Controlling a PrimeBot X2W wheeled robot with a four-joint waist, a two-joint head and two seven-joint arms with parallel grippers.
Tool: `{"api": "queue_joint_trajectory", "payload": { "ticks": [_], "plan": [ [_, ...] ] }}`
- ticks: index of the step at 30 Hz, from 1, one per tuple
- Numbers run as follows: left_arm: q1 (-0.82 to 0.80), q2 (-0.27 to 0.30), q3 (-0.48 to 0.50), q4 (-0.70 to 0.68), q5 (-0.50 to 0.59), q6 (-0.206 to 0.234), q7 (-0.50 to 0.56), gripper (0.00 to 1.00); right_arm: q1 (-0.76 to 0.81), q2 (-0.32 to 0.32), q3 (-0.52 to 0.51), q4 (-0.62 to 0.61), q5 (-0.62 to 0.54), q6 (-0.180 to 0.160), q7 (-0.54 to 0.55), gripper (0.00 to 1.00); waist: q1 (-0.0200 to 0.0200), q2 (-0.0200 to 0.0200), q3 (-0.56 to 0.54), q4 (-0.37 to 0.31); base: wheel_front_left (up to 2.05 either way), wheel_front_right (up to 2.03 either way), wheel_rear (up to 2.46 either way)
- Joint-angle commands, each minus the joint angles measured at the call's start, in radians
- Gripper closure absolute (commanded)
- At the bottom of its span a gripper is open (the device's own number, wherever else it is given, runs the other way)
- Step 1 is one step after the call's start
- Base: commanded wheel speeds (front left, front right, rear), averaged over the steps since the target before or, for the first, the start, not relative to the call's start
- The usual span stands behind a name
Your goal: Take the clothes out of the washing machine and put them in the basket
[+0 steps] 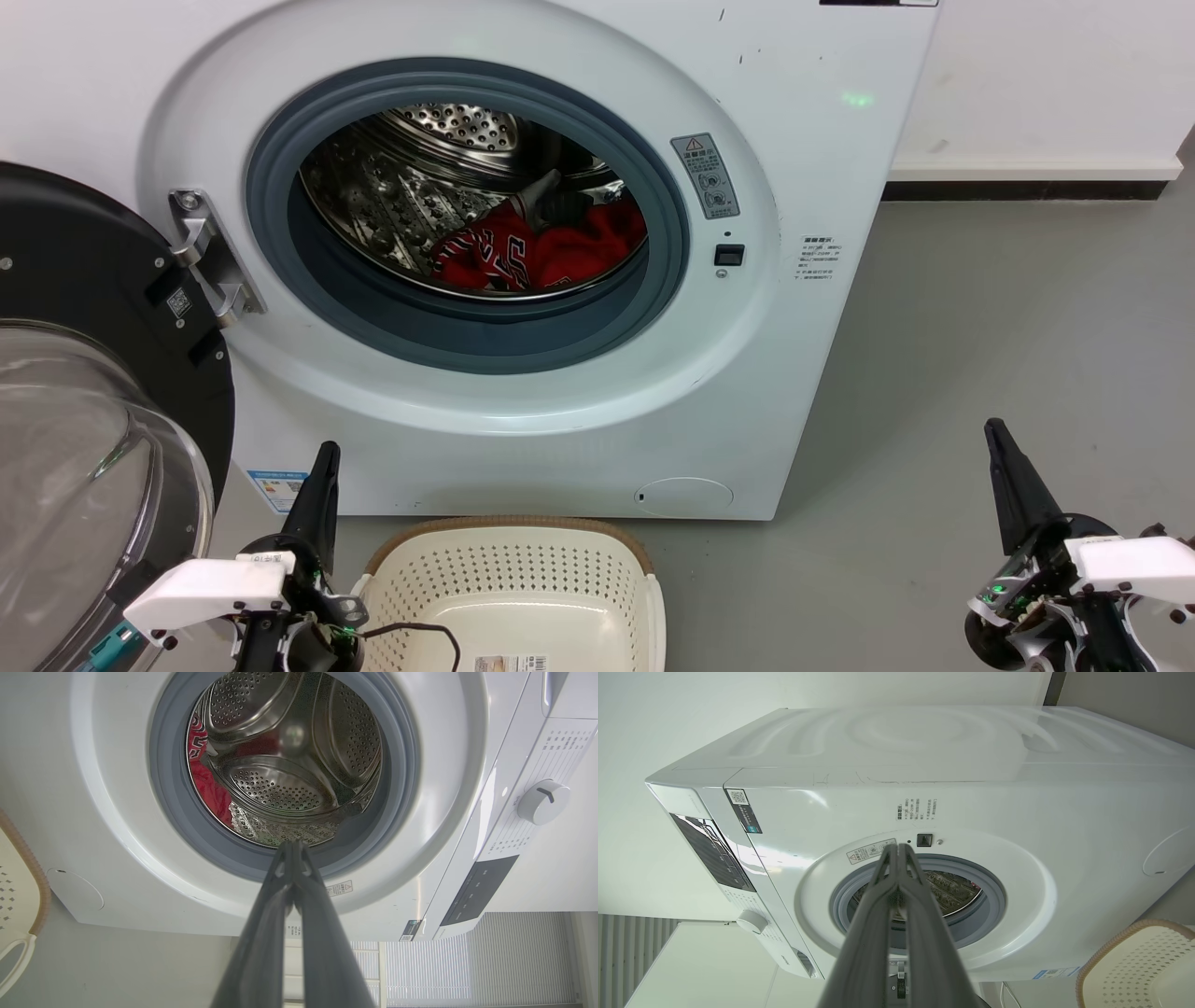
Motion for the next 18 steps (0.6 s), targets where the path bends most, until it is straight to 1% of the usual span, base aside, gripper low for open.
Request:
{"api": "queue_joint_trajectory", "payload": {
  "ticks": [1, 18],
  "plan": [
    [-0.005, -0.002, 0.003, -0.001, -0.002, -0.004, 0.002, 1.00, -0.012, -0.005, 0.000, 0.001, 0.004, 0.000, 0.001, 1.00, 0.0000, 0.0000, 0.000, 0.000, 0.00, 0.00, 0.00],
    [-0.005, -0.002, 0.003, -0.001, -0.002, -0.004, 0.002, 1.00, -0.012, -0.005, 0.000, 0.001, 0.004, 0.000, 0.001, 1.00, 0.0000, 0.0000, 0.000, 0.000, 0.00, 0.00, 0.00]
  ]
}}
